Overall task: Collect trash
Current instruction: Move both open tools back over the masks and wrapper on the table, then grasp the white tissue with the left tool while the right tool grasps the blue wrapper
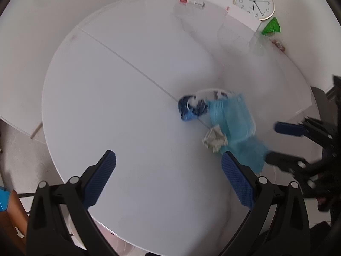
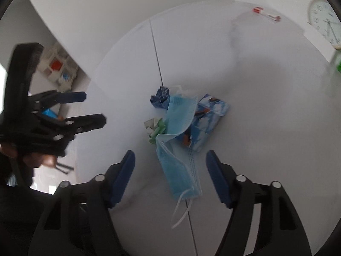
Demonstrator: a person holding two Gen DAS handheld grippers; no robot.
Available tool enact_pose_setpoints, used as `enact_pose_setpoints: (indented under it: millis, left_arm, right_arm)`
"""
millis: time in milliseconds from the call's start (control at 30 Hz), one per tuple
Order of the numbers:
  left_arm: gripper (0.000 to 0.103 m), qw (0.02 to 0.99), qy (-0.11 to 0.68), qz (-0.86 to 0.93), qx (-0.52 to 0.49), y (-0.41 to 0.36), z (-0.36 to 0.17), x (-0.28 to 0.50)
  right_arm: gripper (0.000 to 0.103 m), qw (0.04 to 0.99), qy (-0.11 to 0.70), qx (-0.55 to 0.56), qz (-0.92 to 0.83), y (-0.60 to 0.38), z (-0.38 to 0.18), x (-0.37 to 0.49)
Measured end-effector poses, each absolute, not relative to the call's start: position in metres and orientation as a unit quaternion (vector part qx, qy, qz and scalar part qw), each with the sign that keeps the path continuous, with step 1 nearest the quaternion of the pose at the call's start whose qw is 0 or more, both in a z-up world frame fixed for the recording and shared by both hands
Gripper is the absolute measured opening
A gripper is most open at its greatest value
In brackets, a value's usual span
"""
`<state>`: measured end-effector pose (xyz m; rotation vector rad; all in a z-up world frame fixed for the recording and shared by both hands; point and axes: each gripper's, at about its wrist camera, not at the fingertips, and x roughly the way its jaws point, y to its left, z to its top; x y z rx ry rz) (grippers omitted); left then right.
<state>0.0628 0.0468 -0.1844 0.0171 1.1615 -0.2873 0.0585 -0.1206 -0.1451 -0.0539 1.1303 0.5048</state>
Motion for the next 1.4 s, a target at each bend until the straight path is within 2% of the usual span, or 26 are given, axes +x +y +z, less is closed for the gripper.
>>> enact_pose_setpoints:
  millis: [133, 333, 400, 500, 667, 833, 900, 933, 1000, 1067, 1100, 1167, 1333, 1400]
  left_arm:
    - [0.095, 0.819, 0.555, -0.146, 0.012, 0.047, -0.190, 0.063]
    - [0.093, 0.824, 0.540, -0.172, 0.027, 0.030, -0.194, 0.066]
    - [0.084, 0.821, 0.543, -0.175, 0.028, 0.024, -0.200, 0.071]
    - [0.079, 0.819, 0.544, -0.180, 0.027, 0.017, -0.207, 0.078]
    - [0.077, 0.812, 0.548, -0.196, 0.037, 0.002, -0.217, 0.089]
    - [0.062, 0.801, 0.558, -0.215, 0.023, -0.011, -0.224, 0.099]
    - [0.052, 0.798, 0.560, -0.223, 0.015, -0.015, -0.226, 0.102]
    - [0.050, 0.796, 0.562, -0.226, 0.011, -0.016, -0.227, 0.103]
    - [0.038, 0.793, 0.564, -0.231, 0.006, -0.018, -0.228, 0.103]
    - [0.033, 0.788, 0.567, -0.238, 0.000, -0.019, -0.228, 0.102]
    - [0.031, 0.789, 0.567, -0.239, -0.002, -0.019, -0.228, 0.101]
    - [0.029, 0.790, 0.565, -0.237, -0.007, -0.016, -0.226, 0.100]
    - [0.026, 0.793, 0.565, -0.225, -0.034, 0.002, -0.221, 0.094]
    - [0.020, 0.798, 0.560, -0.220, -0.040, 0.010, -0.217, 0.093]
  right_arm:
    - [0.063, 0.810, 0.531, -0.022, 0.249, -0.121, -0.149, 0.072]
    - [0.061, 0.813, 0.538, 0.073, 0.209, -0.167, -0.151, 0.105]
    - [0.056, 0.807, 0.552, 0.081, 0.195, -0.173, -0.160, 0.114]
    - [0.052, 0.793, 0.568, 0.104, 0.192, -0.176, -0.174, 0.126]
    - [0.052, 0.780, 0.580, 0.128, 0.198, -0.171, -0.184, 0.135]
    - [0.052, 0.768, 0.587, 0.152, 0.206, -0.166, -0.190, 0.141]
    - [0.051, 0.765, 0.588, 0.161, 0.206, -0.167, -0.192, 0.142]
    - [0.049, 0.764, 0.589, 0.164, 0.206, -0.167, -0.193, 0.142]
    - [0.045, 0.759, 0.592, 0.174, 0.208, -0.168, -0.196, 0.146]
    - [0.040, 0.755, 0.594, 0.181, 0.210, -0.170, -0.198, 0.148]
    - [0.037, 0.752, 0.596, 0.186, 0.212, -0.170, -0.199, 0.149]
    - [0.025, 0.747, 0.597, 0.195, 0.217, -0.169, -0.202, 0.150]
    - [0.018, 0.745, 0.591, 0.213, 0.225, -0.171, -0.198, 0.145]
    - [0.014, 0.749, 0.585, 0.217, 0.222, -0.175, -0.195, 0.145]
